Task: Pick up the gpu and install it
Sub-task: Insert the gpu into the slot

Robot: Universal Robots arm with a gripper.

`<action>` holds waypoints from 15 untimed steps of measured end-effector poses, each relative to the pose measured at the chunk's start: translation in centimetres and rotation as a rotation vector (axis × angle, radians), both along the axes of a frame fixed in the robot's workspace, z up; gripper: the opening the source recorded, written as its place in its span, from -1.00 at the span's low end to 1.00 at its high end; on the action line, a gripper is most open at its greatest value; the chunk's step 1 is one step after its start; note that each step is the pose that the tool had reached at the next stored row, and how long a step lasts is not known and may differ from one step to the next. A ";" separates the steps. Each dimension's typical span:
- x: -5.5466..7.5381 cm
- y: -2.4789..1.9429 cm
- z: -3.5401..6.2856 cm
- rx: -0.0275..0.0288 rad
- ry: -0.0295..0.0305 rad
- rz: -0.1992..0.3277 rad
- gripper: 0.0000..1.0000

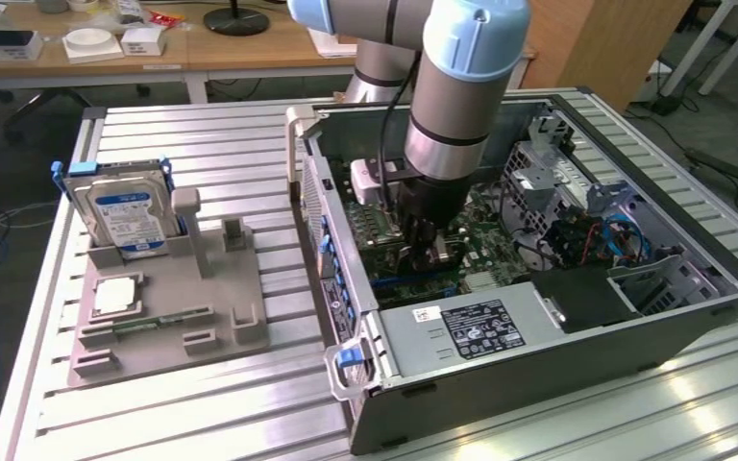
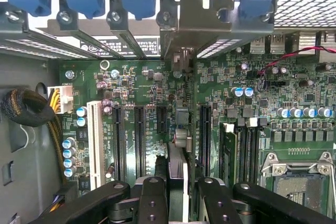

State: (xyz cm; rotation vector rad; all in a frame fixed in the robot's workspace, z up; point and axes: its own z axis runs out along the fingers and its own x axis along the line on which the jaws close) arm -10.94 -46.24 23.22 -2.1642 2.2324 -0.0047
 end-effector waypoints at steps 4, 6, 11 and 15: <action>-0.1 0.12 -0.43 -0.0003 -0.0002 0.000 -0.45; -0.3 0.14 -0.44 0.0001 -0.0016 0.000 -0.45; -0.5 0.14 -0.45 0.0002 -0.0036 0.000 -0.45; -0.5 0.14 -0.44 0.0001 -0.0035 0.000 -0.45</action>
